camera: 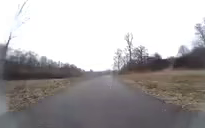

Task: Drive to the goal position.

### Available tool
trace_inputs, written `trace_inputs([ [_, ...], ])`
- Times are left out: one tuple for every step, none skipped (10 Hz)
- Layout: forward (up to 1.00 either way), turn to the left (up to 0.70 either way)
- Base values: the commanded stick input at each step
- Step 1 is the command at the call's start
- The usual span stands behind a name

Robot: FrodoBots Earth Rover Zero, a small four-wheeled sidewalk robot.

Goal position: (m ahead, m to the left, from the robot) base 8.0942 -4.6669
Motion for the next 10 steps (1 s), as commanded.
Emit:
trace_inputs([
  [0.7, 0.0],
  [0.7, 0.0],
  [0.7, 0.0],
  [0.7, 0.0],
  [0.7, 0.0],
  [0.7, 0.0],
  [0.7, 0.0],
  [0.7, 0.0],
  [0.7, 0.0],
  [0.7, 0.0],
])
